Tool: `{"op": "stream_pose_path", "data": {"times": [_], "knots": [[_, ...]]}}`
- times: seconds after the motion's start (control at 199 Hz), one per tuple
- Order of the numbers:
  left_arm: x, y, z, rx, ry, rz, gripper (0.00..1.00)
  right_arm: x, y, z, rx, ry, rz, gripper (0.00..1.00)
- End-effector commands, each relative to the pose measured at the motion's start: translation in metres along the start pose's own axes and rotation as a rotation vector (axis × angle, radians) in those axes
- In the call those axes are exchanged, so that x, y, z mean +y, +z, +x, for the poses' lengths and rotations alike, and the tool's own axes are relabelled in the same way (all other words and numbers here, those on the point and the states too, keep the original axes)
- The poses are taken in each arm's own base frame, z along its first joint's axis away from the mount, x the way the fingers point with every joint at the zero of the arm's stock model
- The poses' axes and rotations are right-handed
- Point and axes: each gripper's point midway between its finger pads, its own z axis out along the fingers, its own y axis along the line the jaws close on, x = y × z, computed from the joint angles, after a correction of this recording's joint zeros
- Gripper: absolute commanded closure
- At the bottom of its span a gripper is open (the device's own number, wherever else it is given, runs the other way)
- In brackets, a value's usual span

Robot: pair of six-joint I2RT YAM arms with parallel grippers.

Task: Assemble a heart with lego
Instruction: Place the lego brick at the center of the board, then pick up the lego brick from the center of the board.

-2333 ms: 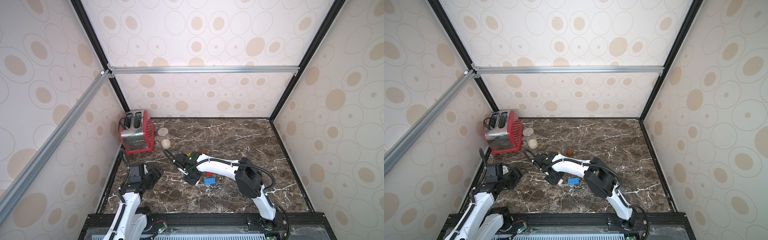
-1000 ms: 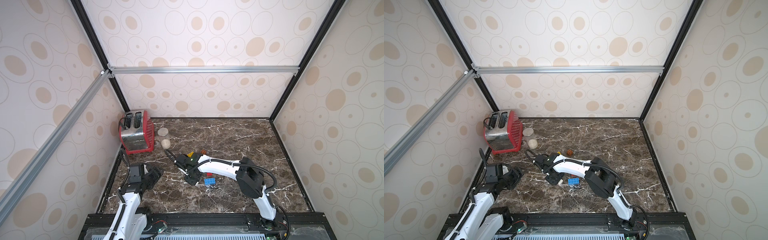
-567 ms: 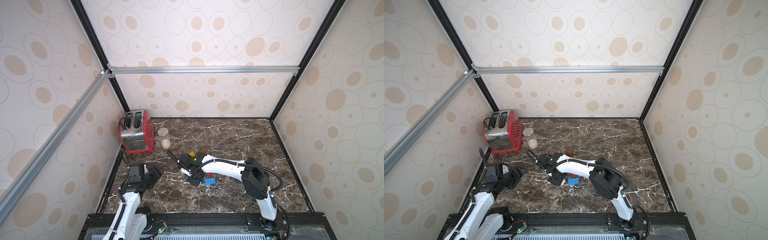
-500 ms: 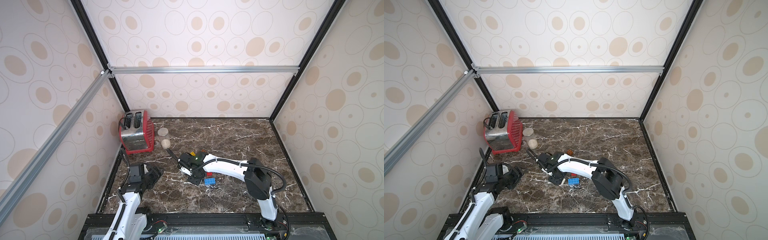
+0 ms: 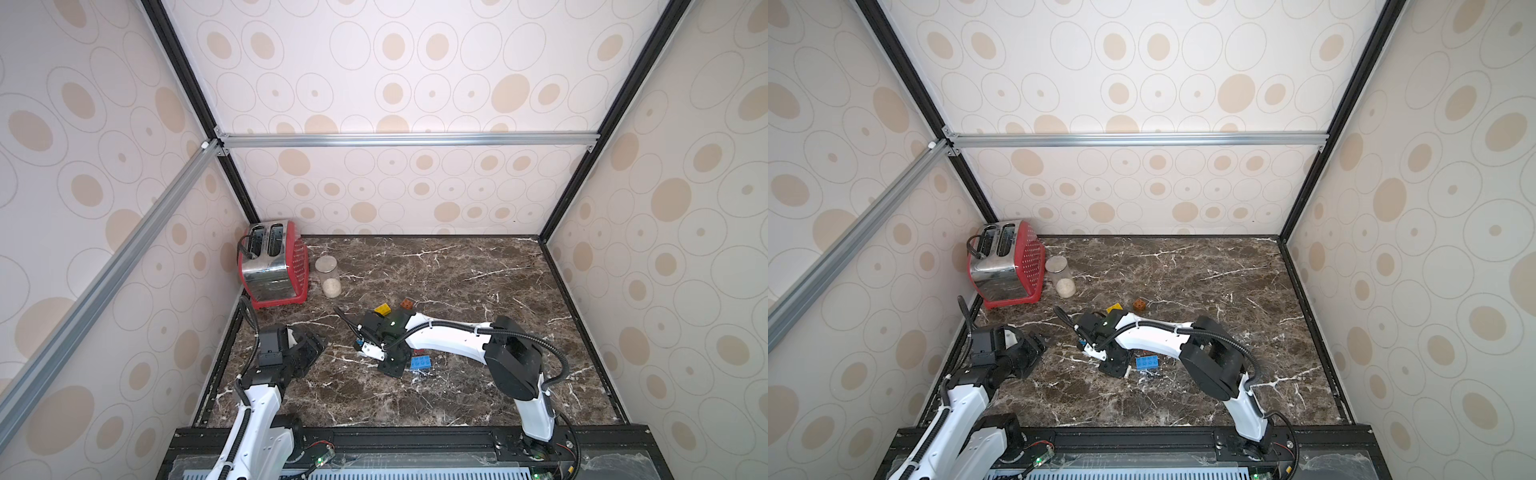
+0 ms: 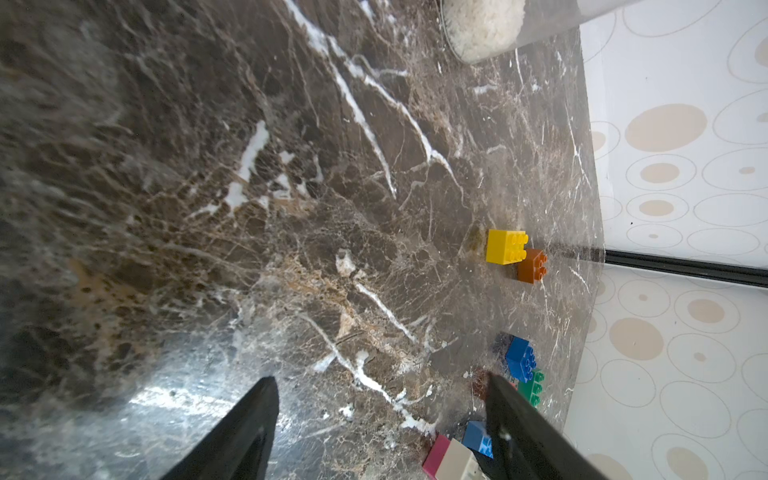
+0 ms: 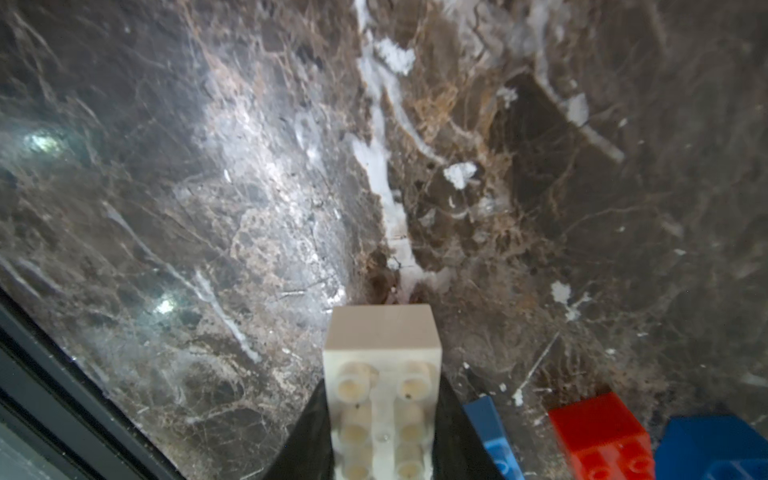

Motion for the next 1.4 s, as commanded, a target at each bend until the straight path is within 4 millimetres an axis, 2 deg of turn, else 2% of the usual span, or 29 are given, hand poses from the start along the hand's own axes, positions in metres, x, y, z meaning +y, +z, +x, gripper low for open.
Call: {"op": "stream_pose_path", "data": {"times": [0.0, 0.07, 0.145, 0.321, 0.451, 0.556, 0.707, 0.837, 1.083, 1.153, 1.258, 1.399], "knots": [[-0.006, -0.001, -0.001, 0.001, 0.026, 0.016, 0.22, -0.001, 0.006, 0.003, 0.016, -0.005, 0.023, 0.55], [-0.007, -0.001, 0.001, 0.006, 0.031, 0.017, 0.21, -0.001, 0.000, 0.002, -0.002, -0.007, 0.029, 0.40], [-0.008, 0.000, 0.002, 0.012, 0.038, 0.017, 0.21, -0.001, -0.009, -0.001, -0.028, -0.011, 0.023, 0.34], [-0.015, 0.002, 0.007, 0.036, 0.078, 0.021, 0.20, -0.002, -0.031, 0.001, -0.082, -0.032, 0.021, 0.30], [-0.030, 0.010, 0.019, 0.098, 0.148, 0.039, 0.19, -0.017, -0.052, 0.012, -0.139, -0.050, 0.049, 0.30], [-0.042, 0.018, 0.033, 0.163, 0.214, 0.056, 0.20, -0.031, -0.060, 0.026, -0.182, -0.087, 0.079, 0.30], [-0.053, 0.027, 0.057, 0.270, 0.292, 0.083, 0.22, -0.050, -0.052, 0.047, -0.223, -0.135, 0.141, 0.30], [-0.057, 0.035, 0.075, 0.346, 0.349, 0.084, 0.24, -0.048, -0.042, 0.050, -0.239, -0.191, 0.128, 0.33], [-0.061, 0.043, 0.074, 0.357, 0.358, 0.077, 0.23, -0.048, -0.014, 0.056, -0.166, -0.175, 0.075, 0.30], [-0.062, 0.045, 0.074, 0.354, 0.358, 0.079, 0.23, -0.054, -0.009, 0.057, -0.150, -0.142, 0.085, 0.30], [-0.064, 0.047, 0.073, 0.352, 0.353, 0.082, 0.23, -0.065, -0.011, 0.058, -0.157, -0.059, 0.058, 0.30], [-0.063, 0.049, 0.072, 0.352, 0.349, 0.077, 0.23, -0.074, -0.025, 0.062, -0.200, 0.016, 0.050, 0.30]]}}
